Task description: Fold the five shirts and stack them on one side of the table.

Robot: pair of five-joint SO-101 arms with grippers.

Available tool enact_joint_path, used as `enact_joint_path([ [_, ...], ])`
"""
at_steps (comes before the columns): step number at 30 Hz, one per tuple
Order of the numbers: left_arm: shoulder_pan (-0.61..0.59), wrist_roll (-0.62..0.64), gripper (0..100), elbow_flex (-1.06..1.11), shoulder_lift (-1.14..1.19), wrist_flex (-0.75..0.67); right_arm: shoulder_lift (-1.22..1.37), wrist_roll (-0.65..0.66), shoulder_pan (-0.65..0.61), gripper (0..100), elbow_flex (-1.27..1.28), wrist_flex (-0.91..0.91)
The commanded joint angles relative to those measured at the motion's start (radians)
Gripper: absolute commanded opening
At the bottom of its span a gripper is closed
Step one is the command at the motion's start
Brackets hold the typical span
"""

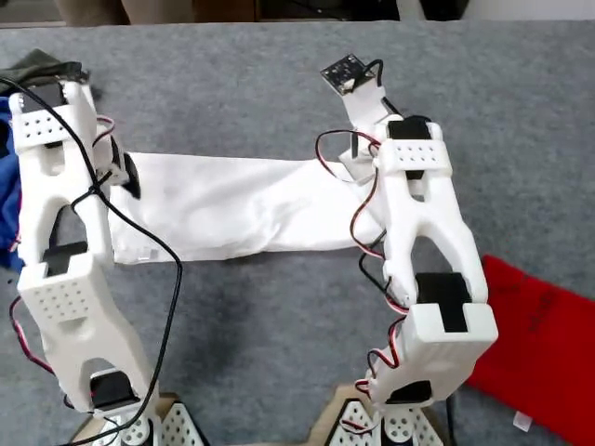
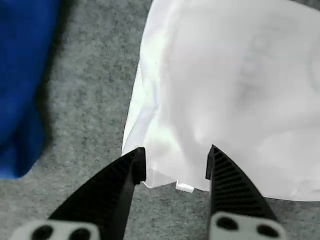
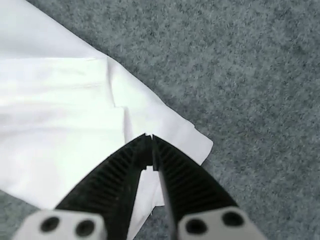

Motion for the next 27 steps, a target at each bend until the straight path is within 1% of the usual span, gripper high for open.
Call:
enact_joint_path([
  [1,-0.025,-0.077,20,-0.051,0.047,-0.064,-0.030,0.000,0.013,0.6,-0.053,0.002],
  [4,-0.061,-0.092,20,-0.100,0.122,-0.114,-0.030,0.000,0.016,0.6,-0.053,0.002],
  [9,-0.094,-0.094,20,-0.186,0.237,-0.100,-0.030,0.002,0.015,0.6,-0.053,0.000],
  [17,-0.026,-0.089,20,-0.199,0.338,-0.041,-0.030,0.028,0.013,0.6,-0.035,-0.015],
  [22,-0.015,-0.084,20,-0.198,0.380,-0.037,-0.031,0.028,0.013,0.6,-0.008,-0.048],
  [24,-0.014,-0.058,19,-0.207,0.394,-0.038,-0.031,0.028,0.013,0.6,-0.010,-0.048],
  [27,-0.012,-0.021,13,-0.226,0.406,-0.043,-0.035,0.028,0.015,0.6,-0.010,-0.048],
])
